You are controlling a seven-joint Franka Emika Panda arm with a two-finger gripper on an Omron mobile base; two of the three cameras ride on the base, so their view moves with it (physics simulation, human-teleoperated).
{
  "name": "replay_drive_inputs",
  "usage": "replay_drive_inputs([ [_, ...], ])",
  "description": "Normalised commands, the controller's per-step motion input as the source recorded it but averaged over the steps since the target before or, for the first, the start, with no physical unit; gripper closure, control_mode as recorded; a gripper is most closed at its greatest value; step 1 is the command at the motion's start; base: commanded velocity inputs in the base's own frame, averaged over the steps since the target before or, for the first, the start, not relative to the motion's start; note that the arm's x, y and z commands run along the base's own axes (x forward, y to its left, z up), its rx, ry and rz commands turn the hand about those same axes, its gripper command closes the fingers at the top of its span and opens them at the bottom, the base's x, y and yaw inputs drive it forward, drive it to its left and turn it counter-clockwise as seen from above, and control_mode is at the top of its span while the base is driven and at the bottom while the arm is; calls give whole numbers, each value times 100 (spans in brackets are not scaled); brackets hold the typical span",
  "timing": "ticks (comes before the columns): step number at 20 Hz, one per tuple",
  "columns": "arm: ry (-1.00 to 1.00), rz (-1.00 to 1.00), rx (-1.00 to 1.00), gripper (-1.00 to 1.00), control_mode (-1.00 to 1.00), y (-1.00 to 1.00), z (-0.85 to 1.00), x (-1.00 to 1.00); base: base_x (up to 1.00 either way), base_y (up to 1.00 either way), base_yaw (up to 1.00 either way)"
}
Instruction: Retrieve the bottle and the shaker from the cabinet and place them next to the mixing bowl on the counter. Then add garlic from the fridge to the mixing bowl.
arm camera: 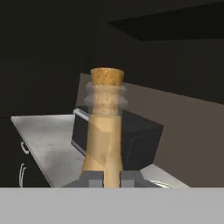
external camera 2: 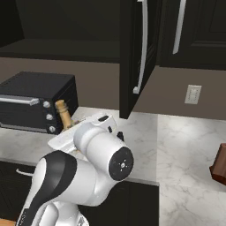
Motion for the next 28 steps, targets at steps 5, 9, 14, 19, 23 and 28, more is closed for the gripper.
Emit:
replay_drive_inputs([
  [5,-5,0,0,100,-100,-7,-57,0,0,0,0],
  [9,-2,0,0,100,-100,-1,-47,6,0,0,0],
  [14,-4,0,0,100,-100,0,-30,15,0,0,0],
  [19,-6,0,7,100,-100,0,-33,28,0,0,0],
  [23,-5,0,12,100,-100,0,-30,14,0,0,0],
  [28,0,0,7,100,-100,7,-18,13,0,0,0],
])
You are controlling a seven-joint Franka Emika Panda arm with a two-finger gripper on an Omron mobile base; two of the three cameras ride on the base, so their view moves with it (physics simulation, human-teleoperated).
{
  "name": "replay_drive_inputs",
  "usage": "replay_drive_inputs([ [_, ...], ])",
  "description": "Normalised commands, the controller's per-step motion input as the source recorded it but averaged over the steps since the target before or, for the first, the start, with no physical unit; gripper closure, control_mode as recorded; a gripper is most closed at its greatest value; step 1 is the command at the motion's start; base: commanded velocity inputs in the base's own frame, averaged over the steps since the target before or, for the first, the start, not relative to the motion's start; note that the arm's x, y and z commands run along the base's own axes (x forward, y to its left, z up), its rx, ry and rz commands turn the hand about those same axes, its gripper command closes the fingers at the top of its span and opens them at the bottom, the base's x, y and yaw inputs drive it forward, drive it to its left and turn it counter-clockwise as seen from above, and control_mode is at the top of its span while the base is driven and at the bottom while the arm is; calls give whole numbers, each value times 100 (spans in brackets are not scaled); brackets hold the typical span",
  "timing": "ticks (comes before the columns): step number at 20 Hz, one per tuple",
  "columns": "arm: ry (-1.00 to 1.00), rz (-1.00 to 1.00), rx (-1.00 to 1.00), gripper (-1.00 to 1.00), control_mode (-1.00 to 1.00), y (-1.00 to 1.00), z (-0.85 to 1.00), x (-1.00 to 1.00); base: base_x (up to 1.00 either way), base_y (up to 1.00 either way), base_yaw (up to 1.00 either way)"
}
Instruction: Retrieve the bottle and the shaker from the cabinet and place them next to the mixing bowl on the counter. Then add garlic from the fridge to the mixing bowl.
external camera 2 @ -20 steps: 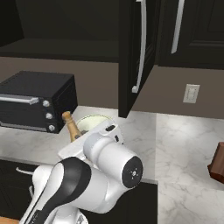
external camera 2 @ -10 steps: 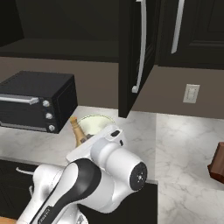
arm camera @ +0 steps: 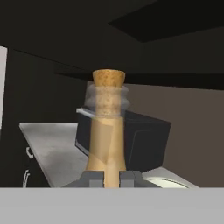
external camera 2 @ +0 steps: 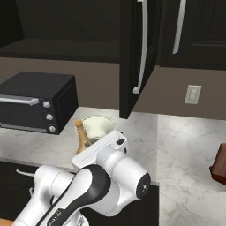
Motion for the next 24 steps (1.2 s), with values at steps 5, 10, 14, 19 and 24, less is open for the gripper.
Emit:
replay_drive_inputs([
  [5,0,-1,1,100,-100,15,-15,14,0,0,0],
  [10,0,-2,0,100,-100,9,-16,11,0,0,0],
  [14,0,-3,0,100,-100,0,-14,17,0,0,0],
  [19,0,-2,0,100,-100,0,-4,31,0,0,0],
  [24,0,-1,0,100,-100,0,0,28,0,0,0],
])
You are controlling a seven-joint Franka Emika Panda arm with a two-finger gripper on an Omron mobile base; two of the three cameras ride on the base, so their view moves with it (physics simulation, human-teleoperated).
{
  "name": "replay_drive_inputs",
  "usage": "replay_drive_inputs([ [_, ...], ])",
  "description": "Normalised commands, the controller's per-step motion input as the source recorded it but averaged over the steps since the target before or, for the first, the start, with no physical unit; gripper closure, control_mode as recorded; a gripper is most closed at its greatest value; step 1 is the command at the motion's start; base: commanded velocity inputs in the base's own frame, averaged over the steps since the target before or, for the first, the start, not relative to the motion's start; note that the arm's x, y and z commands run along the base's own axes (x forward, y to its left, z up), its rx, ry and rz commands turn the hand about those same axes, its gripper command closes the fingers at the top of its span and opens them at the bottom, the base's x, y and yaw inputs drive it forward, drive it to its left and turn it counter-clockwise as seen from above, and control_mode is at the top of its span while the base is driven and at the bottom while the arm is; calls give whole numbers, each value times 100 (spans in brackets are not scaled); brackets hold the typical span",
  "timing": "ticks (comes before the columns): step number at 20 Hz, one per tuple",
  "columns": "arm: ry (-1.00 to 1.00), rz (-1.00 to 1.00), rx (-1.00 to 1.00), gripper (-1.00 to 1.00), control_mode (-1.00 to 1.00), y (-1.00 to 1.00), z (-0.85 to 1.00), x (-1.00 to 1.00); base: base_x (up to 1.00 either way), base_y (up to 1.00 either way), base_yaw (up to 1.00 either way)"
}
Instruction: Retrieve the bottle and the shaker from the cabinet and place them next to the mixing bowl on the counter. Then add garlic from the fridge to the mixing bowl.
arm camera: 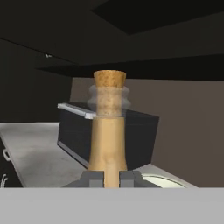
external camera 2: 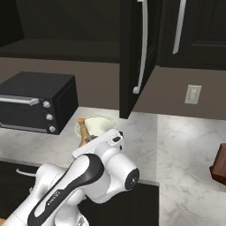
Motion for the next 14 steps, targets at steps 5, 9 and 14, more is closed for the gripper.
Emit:
replay_drive_inputs([
  [5,0,0,0,100,-100,0,0,4,0,0,0],
  [9,0,0,0,100,-100,-1,-13,0,0,0,0],
  [14,0,0,0,100,-100,-4,-41,0,0,0,0],
])
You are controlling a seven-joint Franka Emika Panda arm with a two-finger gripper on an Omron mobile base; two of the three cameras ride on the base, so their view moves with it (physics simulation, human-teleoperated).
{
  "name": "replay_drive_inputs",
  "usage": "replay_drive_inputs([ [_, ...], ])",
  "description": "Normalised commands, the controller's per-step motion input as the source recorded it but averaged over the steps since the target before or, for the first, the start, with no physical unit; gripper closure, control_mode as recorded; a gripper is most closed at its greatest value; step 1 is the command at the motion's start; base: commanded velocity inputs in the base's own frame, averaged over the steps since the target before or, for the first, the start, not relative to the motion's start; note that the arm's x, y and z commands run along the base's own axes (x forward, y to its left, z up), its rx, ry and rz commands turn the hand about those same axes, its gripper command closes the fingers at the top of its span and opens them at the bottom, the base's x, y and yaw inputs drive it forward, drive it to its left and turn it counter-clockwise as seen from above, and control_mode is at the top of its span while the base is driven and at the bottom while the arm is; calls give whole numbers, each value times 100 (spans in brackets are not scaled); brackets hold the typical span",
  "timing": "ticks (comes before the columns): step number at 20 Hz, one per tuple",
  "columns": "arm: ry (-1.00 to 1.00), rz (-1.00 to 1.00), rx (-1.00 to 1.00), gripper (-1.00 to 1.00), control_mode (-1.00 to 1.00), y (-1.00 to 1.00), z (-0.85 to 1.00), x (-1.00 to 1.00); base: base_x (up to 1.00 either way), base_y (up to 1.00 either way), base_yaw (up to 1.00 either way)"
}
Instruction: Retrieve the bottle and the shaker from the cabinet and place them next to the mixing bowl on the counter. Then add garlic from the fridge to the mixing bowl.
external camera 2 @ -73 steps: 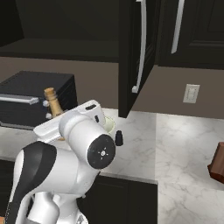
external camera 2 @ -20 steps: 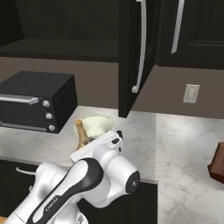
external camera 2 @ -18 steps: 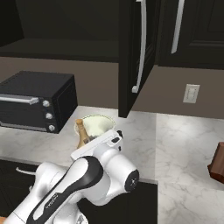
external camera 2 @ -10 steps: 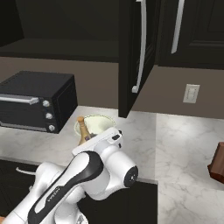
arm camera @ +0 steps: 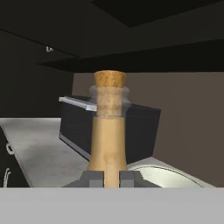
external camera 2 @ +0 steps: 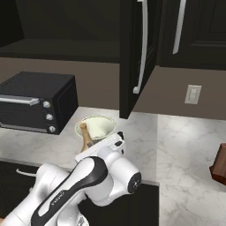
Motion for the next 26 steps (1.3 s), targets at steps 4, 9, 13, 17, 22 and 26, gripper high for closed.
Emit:
replay_drive_inputs([
  [4,0,0,0,100,-100,-1,-51,0,0,0,0],
  [9,0,0,0,100,-100,0,-32,0,0,0,0],
  [13,-1,0,0,100,-100,0,-5,2,0,0,0],
  [17,-5,-1,0,100,-100,0,0,14,0,0,0],
  [22,-6,-4,0,100,-100,0,0,20,0,0,0],
  [26,-3,-4,0,100,-100,0,-2,21,0,0,0],
])
